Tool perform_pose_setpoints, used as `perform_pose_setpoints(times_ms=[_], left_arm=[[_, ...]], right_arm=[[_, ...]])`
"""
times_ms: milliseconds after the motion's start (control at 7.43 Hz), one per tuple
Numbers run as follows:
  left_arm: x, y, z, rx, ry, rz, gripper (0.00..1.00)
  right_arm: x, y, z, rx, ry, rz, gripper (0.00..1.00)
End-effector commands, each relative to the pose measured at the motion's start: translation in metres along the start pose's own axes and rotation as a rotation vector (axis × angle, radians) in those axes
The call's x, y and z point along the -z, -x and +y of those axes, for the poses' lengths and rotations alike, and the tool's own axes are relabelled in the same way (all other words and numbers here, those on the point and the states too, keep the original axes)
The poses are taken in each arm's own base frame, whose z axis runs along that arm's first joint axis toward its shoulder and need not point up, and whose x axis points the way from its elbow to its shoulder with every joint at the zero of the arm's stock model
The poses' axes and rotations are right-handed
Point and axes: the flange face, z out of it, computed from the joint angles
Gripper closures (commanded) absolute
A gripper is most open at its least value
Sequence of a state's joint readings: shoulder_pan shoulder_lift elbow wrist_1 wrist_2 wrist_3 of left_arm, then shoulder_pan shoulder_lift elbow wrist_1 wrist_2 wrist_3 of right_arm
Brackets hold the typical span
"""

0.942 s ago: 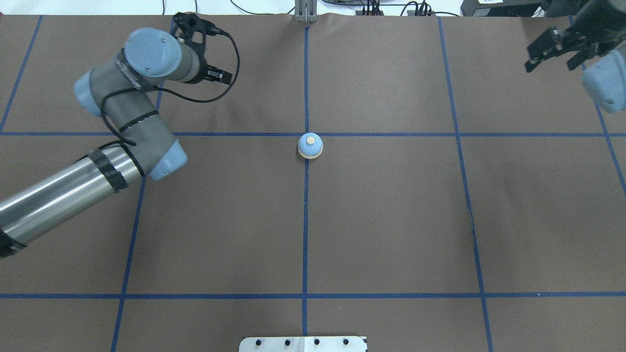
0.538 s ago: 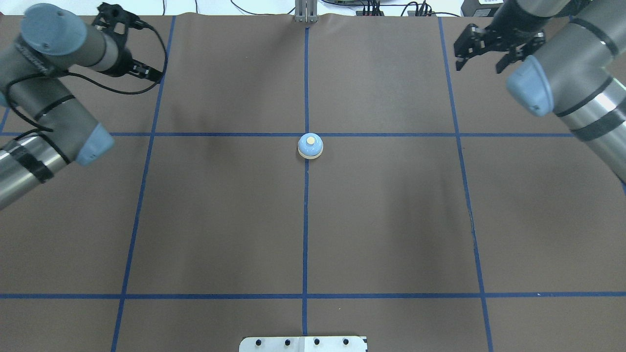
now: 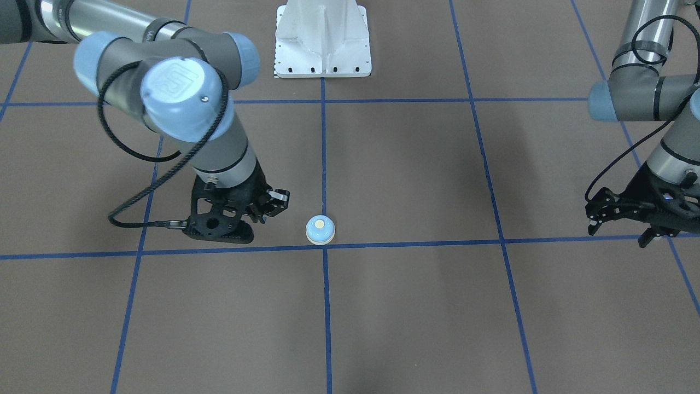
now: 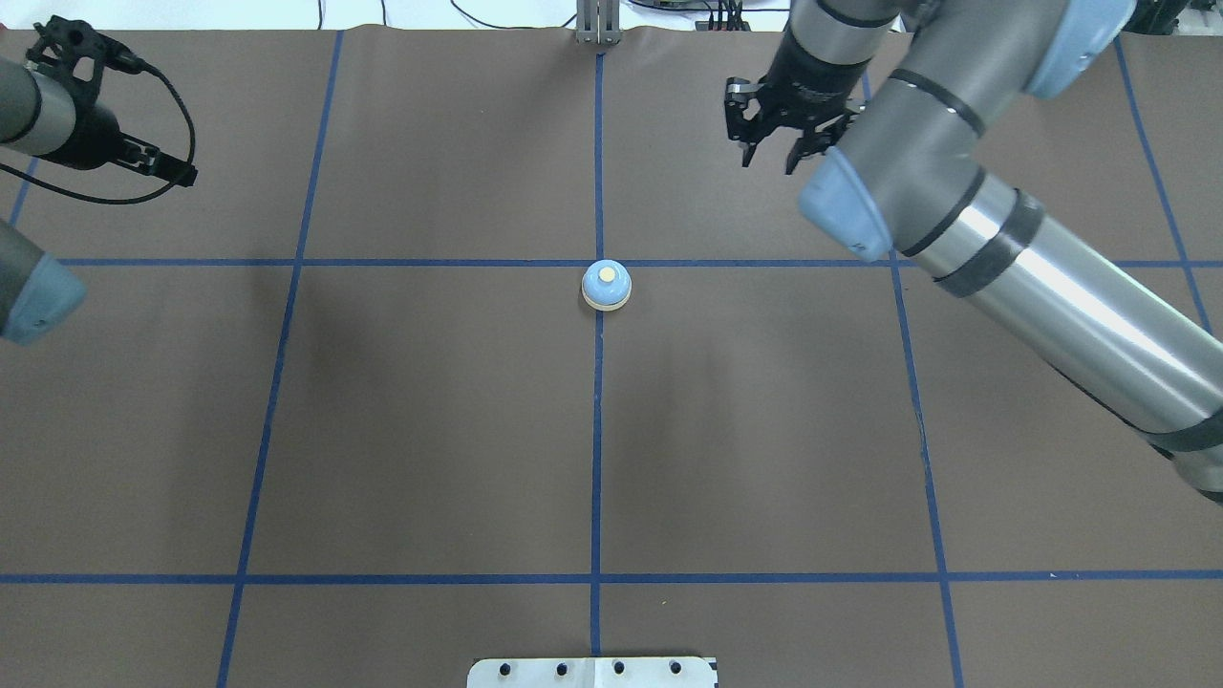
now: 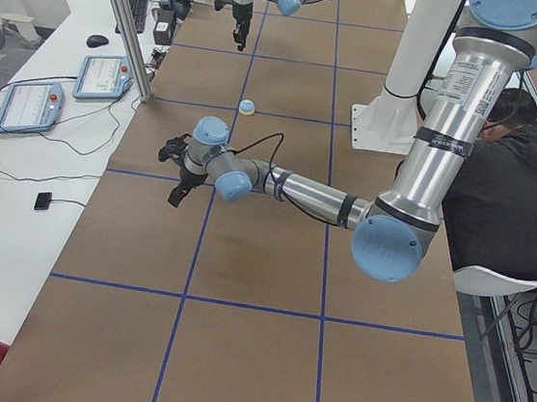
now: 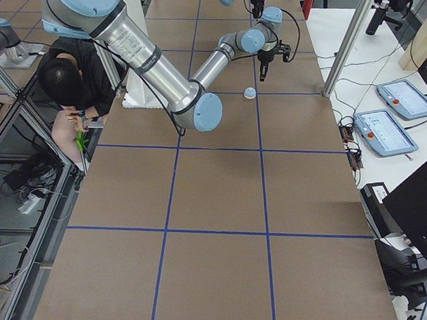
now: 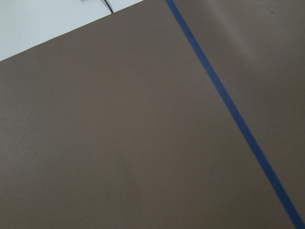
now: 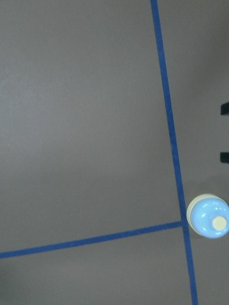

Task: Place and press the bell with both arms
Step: 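Lower the right gripper onto the bell's top button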

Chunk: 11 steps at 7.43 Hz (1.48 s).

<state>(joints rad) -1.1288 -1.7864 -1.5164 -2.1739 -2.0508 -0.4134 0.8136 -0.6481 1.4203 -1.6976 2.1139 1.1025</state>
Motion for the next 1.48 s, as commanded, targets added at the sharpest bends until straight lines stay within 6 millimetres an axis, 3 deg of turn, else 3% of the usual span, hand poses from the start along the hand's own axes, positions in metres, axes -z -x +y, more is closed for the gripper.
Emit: perform_pose_setpoints(times_ms=[0, 135, 807, 1345], left_arm=[[0.011, 0.015, 0.020, -0.025, 0.013, 0.000, 0.00], [0.010, 0.016, 0.020, -0.017, 0.027, -0.006, 0.00], [0.010, 0.015, 0.019, -0.020, 0.026, -0.006, 0.00], [0.010, 0.014, 0.018, -0.021, 0.024, -0.007, 0.00]], right_arm=[[-0.042, 0.046, 0.011, 0.048, -0.005, 0.013, 1.00], [-0.058, 0.046, 0.008, 0.058, -0.007, 0.007, 1.00], [-0.112, 0.067, 0.028, 0.109, 0.002, 0.013, 1.00], [-0.123, 0.075, 0.036, 0.115, 0.013, 0.023, 1.00]])
